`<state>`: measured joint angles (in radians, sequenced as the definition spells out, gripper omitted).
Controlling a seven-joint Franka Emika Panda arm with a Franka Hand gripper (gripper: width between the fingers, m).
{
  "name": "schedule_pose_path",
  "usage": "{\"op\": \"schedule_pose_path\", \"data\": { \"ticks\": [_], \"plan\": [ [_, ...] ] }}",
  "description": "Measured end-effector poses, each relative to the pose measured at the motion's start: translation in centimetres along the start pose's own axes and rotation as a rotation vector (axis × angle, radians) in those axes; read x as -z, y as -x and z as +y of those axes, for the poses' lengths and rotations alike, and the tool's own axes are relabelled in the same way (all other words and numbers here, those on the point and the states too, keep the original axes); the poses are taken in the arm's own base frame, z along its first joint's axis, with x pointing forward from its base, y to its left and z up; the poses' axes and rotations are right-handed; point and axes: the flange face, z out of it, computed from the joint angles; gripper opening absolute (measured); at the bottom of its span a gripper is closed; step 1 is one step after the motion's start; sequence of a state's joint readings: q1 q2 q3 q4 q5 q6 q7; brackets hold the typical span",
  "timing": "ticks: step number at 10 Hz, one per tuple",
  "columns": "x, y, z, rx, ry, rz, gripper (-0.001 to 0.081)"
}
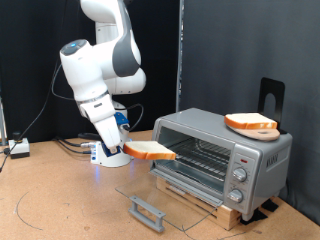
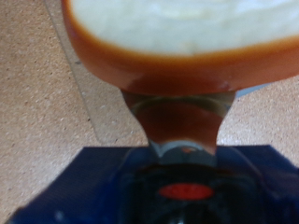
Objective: Make a piece of toast with the oven
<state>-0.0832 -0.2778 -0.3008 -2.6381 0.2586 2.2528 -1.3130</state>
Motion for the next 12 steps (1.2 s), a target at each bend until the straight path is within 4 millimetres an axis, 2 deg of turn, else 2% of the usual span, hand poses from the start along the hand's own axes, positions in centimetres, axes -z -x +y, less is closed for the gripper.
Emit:
{"op": "schedule_pose_path", "data": {
  "ticks": [4, 9, 12],
  "plan": [
    [-3.3, -3.8, -3.7, 0.093, 0.004, -0.016, 0.0405],
    [-5.6, -8.3, -9.3, 0.125, 0.0, -0.037, 0.0405],
    [-6.4, -8.8, -10.4, 0.127, 0.002, -0.075, 0.0405]
  ]
}}
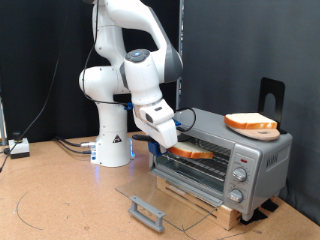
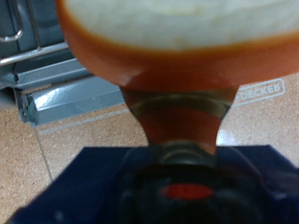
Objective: Make a piece of toast with the oven
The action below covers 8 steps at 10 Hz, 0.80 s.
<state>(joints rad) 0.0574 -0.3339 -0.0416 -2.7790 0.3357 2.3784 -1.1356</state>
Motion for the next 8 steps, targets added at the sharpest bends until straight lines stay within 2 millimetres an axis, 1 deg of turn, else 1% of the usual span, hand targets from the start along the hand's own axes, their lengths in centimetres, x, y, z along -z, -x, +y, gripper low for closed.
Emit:
{"op": "schedule_pose_path", "data": {
  "ticks": [3, 8],
  "plan": [
    [0.2, 0.8, 0.6, 0.025, 0.03, -0.047, 0.0405],
    [1.6, 2.8, 2.8, 0.046, 0.079, -0.07, 0.0405]
  ]
}}
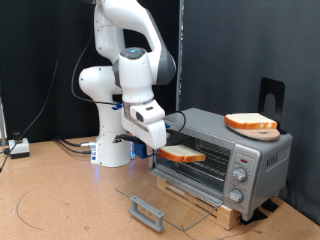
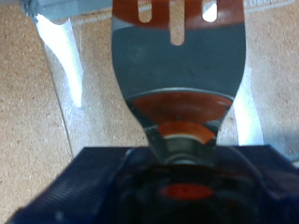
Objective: Make a piece of toast with the oven
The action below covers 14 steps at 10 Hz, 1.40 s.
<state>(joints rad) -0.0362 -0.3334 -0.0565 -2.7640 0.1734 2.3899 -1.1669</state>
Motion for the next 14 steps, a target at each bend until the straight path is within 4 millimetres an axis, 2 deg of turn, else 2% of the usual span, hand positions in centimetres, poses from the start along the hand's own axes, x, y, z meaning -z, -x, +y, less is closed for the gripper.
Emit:
{"op": "schedule_pose_path", "data": {
  "ticks": [5, 7, 9, 12, 14],
  "plan": [
    [0.5, 1.8, 1.1, 0.05, -0.004, -0.007, 0.0405],
    [0.5, 1.5, 0.9, 0.061, -0.011, -0.009, 0.0405],
    [0.8, -0.3, -0.1, 0.082, -0.013, -0.002, 0.0405],
    [1.1, -3.9, -2.2, 0.079, 0.001, -0.006, 0.0405],
    [1.0, -5.4, -3.2, 0.072, 0.007, -0.018, 0.0405]
  ]
}}
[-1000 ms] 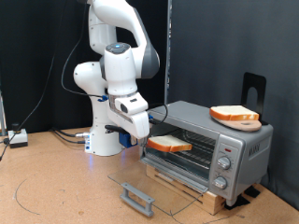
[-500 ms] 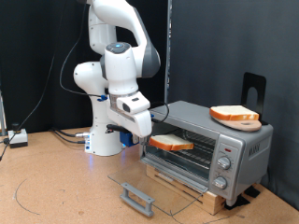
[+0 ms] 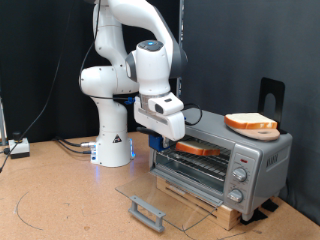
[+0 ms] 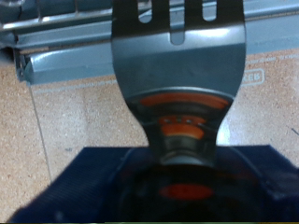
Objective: Make a piece of toast with the oven
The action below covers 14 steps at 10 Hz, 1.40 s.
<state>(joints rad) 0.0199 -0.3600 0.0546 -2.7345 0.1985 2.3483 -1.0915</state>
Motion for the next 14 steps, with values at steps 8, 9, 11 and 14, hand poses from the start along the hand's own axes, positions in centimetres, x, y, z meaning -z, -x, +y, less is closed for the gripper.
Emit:
{"op": "schedule_pose_path", "data": {
  "ticks": [8, 9, 11, 14],
  "plan": [
    [-1.1, 4.4, 2.0, 0.069, 0.039, -0.04, 0.0405],
    [-0.7, 5.9, 2.7, 0.043, 0.016, -0.011, 0.0405],
    [0.2, 8.9, 4.2, -0.049, -0.013, 0.058, 0.0405],
    [1.5, 12.6, 5.9, -0.175, -0.05, 0.112, 0.0405]
  ]
}}
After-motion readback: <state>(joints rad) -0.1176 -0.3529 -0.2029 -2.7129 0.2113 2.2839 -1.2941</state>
